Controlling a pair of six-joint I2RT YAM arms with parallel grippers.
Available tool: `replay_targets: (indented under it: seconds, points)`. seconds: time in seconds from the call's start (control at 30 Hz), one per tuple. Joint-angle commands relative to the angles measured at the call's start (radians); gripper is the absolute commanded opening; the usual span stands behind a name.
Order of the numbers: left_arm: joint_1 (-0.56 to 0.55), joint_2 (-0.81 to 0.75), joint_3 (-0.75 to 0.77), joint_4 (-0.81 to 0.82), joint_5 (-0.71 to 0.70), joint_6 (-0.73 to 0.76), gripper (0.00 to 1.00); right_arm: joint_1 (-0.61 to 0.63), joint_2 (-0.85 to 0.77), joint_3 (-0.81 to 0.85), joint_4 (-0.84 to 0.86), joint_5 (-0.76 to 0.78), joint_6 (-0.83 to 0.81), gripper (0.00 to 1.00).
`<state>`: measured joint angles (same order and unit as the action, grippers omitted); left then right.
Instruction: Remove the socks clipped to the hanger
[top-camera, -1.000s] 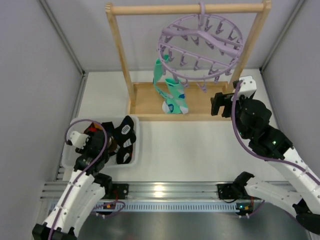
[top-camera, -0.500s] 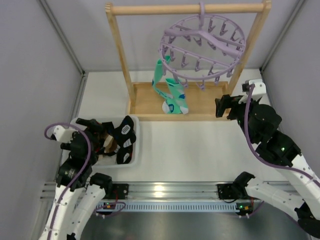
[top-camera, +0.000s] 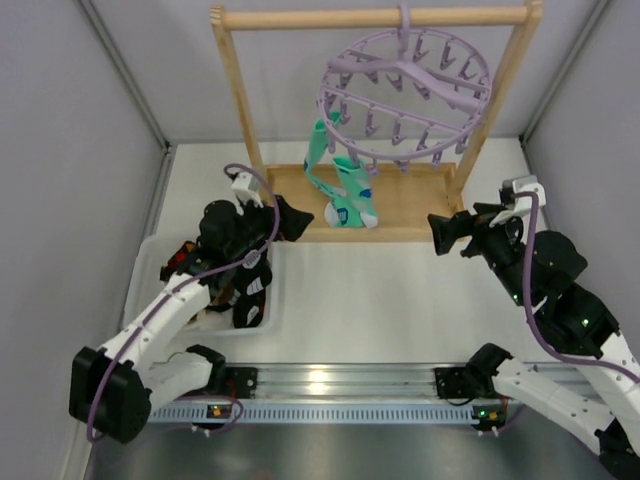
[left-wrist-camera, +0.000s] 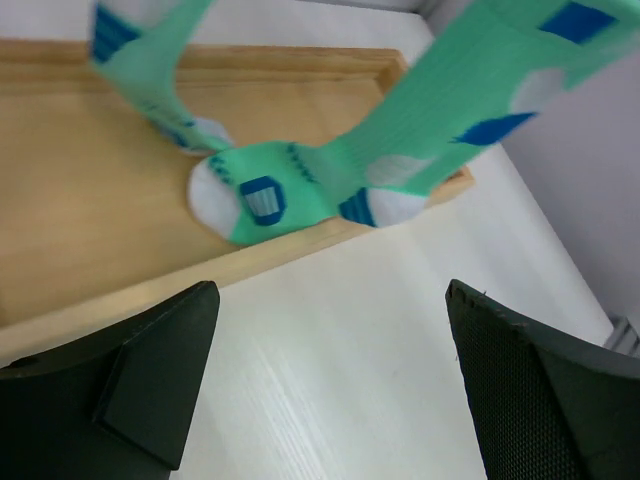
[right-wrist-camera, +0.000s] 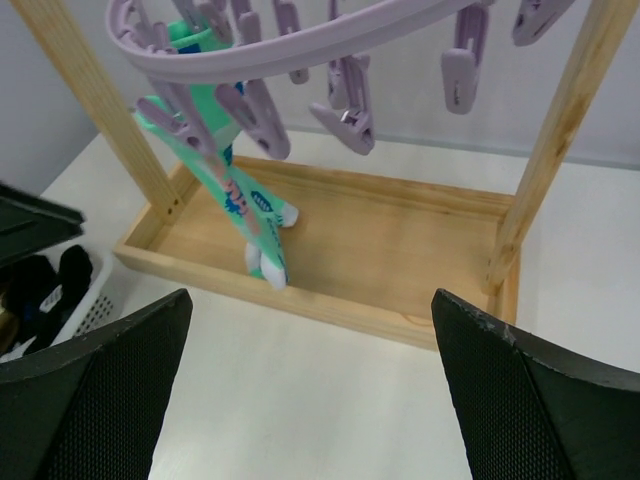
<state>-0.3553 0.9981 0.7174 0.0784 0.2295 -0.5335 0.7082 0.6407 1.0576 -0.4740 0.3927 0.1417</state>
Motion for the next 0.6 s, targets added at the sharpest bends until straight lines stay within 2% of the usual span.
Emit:
replay_targets:
  seconds: [0.0, 0.07, 0.23, 0.3, 0.4, 0.57]
  points:
    - [-0.085, 0.095, 0.054, 0.334, 0.212, 0.206, 0.99, -0.015, -0.051, -0.014, 0.011, -0.135, -0.011, 0.99]
    - [-0.161, 0.187, 0.089, 0.398, 0.227, 0.303, 0.98, -0.015, -0.067, -0.027, 0.014, -0.176, -0.021, 0.99]
    - [-0.169, 0.370, 0.155, 0.560, 0.228, 0.358, 0.98, -0.013, -0.128, -0.051, 0.025, -0.279, -0.033, 1.00]
    - [-0.168, 0.462, 0.197, 0.590, 0.235, 0.366, 0.99, -0.013, -0.151, -0.054, 0.029, -0.297, -0.034, 0.99]
    - [-0.166, 0.577, 0.280, 0.597, 0.170, 0.348, 0.98, -0.015, -0.159, -0.051, 0.028, -0.321, -0.039, 0.99]
    - [-0.178, 0.686, 0.338, 0.667, 0.159, 0.313, 0.99, -0.013, -0.153, -0.056, 0.038, -0.333, -0.045, 0.99]
